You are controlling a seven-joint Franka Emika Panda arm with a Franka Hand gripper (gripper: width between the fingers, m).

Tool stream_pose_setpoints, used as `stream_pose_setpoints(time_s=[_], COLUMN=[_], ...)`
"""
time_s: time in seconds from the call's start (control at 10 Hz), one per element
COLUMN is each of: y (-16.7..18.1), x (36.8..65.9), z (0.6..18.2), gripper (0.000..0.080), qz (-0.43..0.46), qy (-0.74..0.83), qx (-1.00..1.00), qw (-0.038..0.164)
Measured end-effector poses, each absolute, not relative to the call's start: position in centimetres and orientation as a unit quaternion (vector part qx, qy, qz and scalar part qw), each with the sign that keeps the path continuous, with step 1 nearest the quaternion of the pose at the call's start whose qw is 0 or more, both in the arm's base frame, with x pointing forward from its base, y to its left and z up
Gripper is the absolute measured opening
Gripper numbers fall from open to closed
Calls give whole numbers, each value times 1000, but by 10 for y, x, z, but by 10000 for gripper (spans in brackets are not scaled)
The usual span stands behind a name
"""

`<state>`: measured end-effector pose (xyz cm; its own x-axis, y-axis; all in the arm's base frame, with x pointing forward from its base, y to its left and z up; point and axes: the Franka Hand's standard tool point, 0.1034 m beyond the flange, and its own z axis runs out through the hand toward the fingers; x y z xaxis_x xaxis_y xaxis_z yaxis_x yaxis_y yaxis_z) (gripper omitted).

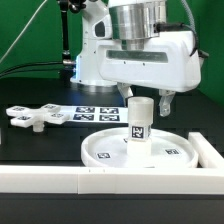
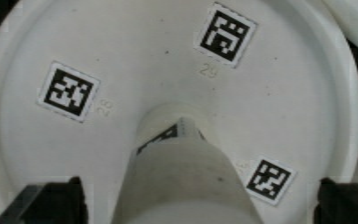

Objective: Assemble round table

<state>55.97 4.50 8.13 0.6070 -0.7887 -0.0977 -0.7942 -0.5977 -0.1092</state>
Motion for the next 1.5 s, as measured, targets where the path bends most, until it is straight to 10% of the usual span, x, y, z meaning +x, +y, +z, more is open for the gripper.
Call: stream_pose_setpoints(time_s=[1.5], y=[44], x=[563], z=[85], gripper=[649], qz=[-15], qy=[-208], qx=[-977], qw=[33])
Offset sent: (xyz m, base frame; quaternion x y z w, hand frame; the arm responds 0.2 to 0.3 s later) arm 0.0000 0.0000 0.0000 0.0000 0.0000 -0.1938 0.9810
